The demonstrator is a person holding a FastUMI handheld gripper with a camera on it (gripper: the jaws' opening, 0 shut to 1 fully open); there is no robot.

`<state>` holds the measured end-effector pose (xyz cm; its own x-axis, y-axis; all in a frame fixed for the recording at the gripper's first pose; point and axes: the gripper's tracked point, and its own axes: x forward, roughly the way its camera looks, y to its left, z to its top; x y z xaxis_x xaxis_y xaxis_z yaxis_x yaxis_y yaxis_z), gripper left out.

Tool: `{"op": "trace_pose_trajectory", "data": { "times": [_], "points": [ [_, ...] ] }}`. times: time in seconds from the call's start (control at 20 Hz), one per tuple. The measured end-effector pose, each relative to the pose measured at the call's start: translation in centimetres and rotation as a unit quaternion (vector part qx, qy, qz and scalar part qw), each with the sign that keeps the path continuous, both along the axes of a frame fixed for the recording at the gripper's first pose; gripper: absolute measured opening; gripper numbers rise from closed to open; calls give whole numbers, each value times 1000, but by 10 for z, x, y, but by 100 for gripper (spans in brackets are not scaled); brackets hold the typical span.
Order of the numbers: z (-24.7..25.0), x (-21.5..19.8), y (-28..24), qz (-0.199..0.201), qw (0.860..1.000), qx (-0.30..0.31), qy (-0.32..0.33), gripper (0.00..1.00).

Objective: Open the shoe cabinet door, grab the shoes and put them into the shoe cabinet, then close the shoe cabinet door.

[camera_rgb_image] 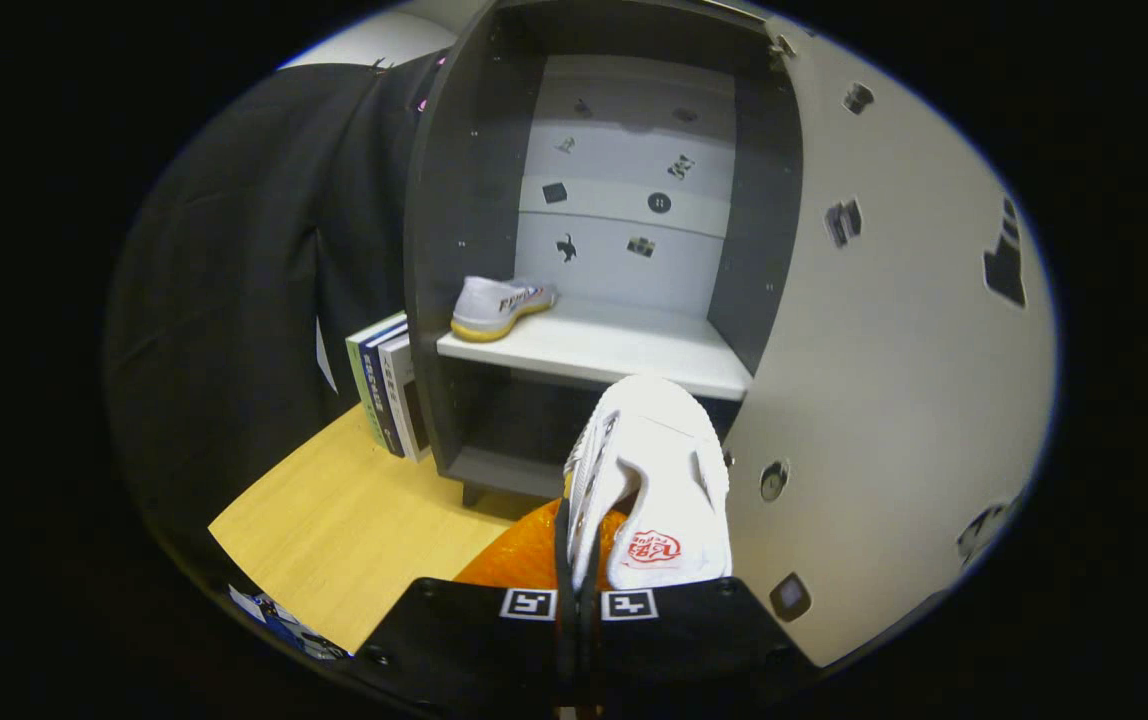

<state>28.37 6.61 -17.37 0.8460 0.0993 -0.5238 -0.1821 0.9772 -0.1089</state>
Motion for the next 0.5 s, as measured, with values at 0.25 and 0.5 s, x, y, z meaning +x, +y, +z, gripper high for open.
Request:
{"op": "trace_pose_trajectory", "data": {
  "times": [0.25,0.5],
  "points": [
    [45,58,6,5,999,8,-35,2],
    [68,125,9,1,998,14,-53,2]
  ]
}}
